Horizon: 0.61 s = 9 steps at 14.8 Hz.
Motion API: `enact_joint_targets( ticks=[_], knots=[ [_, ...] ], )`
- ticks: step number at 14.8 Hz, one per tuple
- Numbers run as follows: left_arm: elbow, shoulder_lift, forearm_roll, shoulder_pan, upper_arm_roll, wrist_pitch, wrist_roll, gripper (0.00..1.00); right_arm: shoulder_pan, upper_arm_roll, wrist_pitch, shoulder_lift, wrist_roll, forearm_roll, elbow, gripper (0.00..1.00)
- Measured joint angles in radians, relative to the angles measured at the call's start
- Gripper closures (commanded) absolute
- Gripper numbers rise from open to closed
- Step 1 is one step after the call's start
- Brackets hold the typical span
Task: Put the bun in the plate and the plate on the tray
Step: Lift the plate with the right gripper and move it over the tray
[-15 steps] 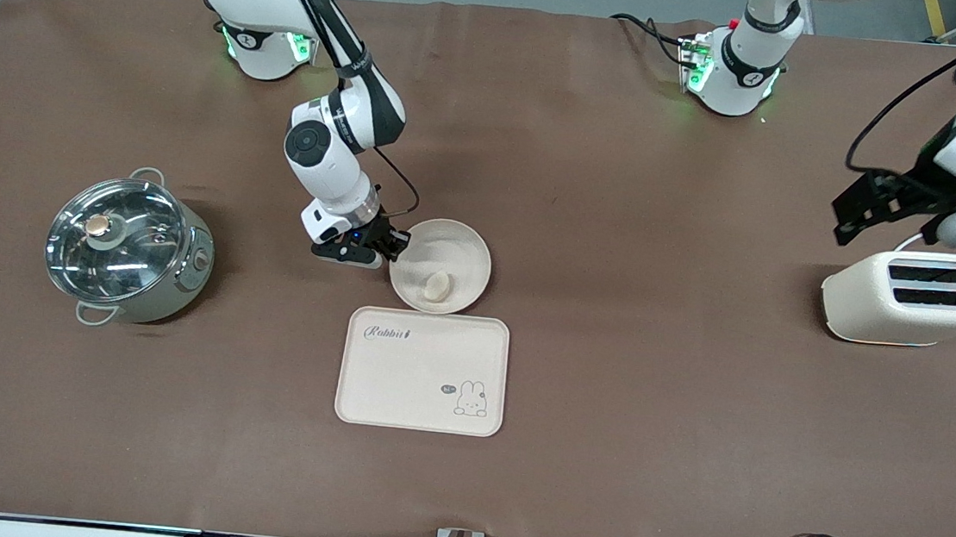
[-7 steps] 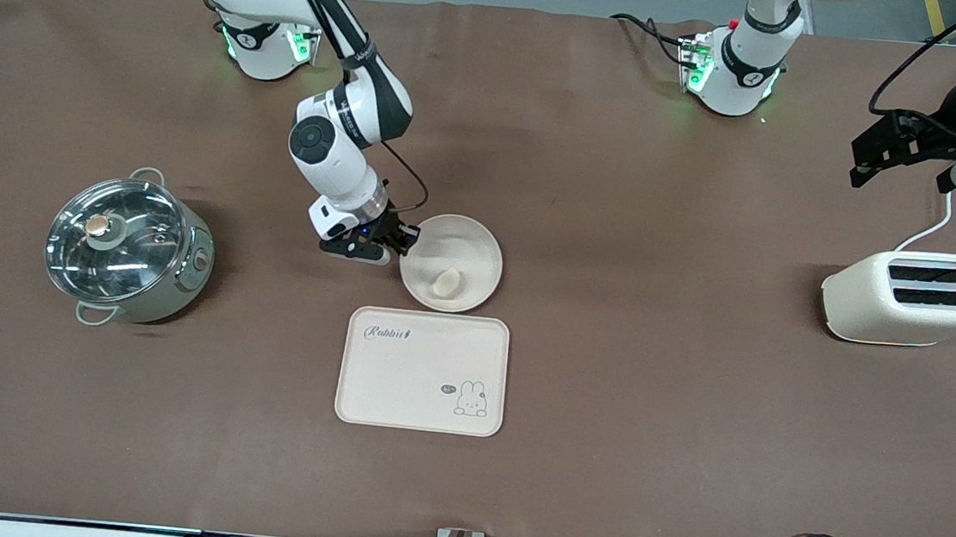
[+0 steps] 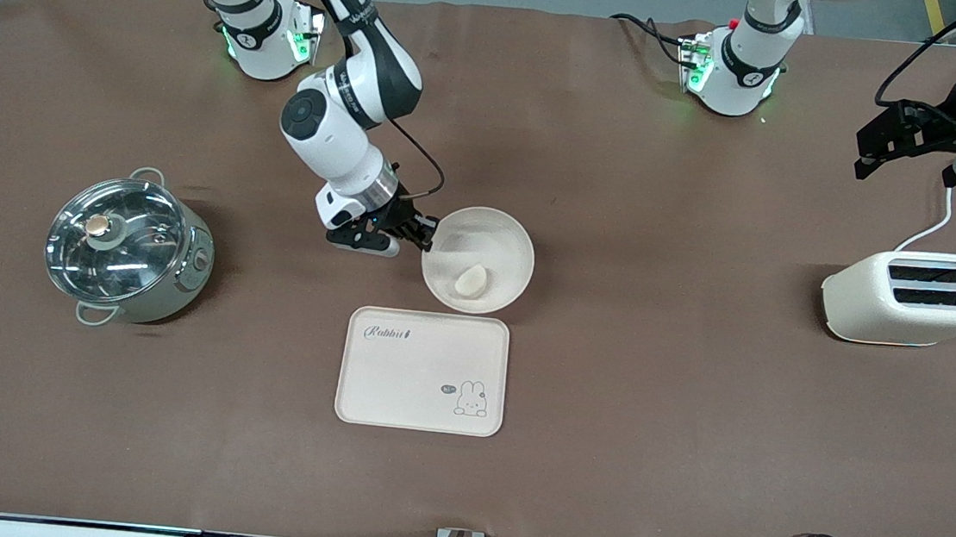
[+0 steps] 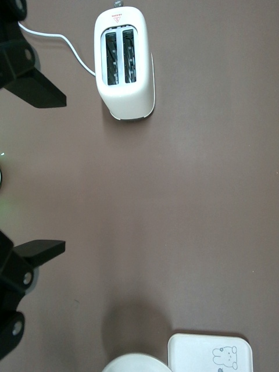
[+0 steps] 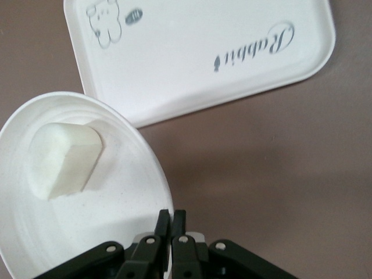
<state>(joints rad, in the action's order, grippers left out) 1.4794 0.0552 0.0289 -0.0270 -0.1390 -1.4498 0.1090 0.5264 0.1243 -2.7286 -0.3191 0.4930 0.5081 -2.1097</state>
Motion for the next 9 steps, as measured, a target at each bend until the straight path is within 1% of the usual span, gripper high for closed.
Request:
enact_joint_targets(
  ticks=[2, 3, 4, 6, 9],
  knots=[
    [0.000, 0.000, 0.000, 0.000, 0.000, 0.000, -0.009, 0.00, -0.052, -0.005, 0.035, -0.032, 0.003, 0.026, 0.059, 1.00],
    [0.001, 0.000, 0.000, 0.000, 0.000, 0.000, -0.011, 0.00, -0.085, -0.006, 0.056, -0.069, 0.003, 0.045, 0.103, 1.00],
    [0.001, 0.000, 0.000, 0.000, 0.000, 0.001, -0.011, 0.00, -0.115, -0.007, 0.066, -0.120, 0.001, 0.060, 0.156, 1.00],
    [0.001, 0.000, 0.000, 0.000, 0.000, 0.001, -0.012, 0.00, -0.151, -0.009, 0.071, -0.244, 0.000, 0.062, 0.278, 1.00],
    [0.001, 0.001, -0.001, -0.001, 0.000, 0.001, -0.012, 0.00, -0.169, -0.013, 0.103, -0.432, -0.025, 0.038, 0.480, 1.00]
  ],
)
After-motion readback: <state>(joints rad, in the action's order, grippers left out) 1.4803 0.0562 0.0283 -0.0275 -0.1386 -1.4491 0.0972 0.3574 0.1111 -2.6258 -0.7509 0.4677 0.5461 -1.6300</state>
